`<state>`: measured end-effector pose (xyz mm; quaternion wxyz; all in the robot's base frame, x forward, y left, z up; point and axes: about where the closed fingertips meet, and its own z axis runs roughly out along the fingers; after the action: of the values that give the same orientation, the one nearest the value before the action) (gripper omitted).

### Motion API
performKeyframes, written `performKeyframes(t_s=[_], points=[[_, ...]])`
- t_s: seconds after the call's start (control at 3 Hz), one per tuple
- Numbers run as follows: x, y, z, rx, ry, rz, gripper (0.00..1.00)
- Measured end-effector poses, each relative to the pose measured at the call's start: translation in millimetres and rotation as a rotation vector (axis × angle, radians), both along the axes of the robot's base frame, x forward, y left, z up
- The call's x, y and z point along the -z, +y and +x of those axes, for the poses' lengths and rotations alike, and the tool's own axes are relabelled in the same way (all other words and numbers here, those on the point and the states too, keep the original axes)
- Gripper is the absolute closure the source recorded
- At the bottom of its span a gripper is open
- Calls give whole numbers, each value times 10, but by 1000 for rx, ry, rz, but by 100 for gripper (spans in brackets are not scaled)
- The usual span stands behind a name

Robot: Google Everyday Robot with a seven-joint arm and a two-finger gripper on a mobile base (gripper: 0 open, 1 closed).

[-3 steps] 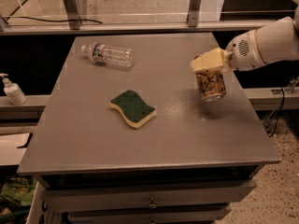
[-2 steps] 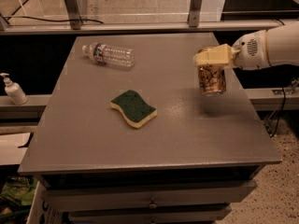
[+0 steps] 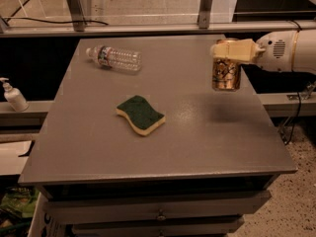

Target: Place orange can upright

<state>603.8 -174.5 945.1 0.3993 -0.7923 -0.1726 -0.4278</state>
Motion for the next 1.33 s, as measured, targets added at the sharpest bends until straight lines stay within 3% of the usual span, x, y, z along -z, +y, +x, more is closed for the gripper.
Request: performKeyframes(t_s=[0.33,0.67,1.0,1.33], points=[[-17,23,7,-3,-8,-2,100],[-46,47,-9,-36,-66,14,100],[-91,104,-23,-101,-168,23,100],[-107,152,-31,-186,-315,-1,100]])
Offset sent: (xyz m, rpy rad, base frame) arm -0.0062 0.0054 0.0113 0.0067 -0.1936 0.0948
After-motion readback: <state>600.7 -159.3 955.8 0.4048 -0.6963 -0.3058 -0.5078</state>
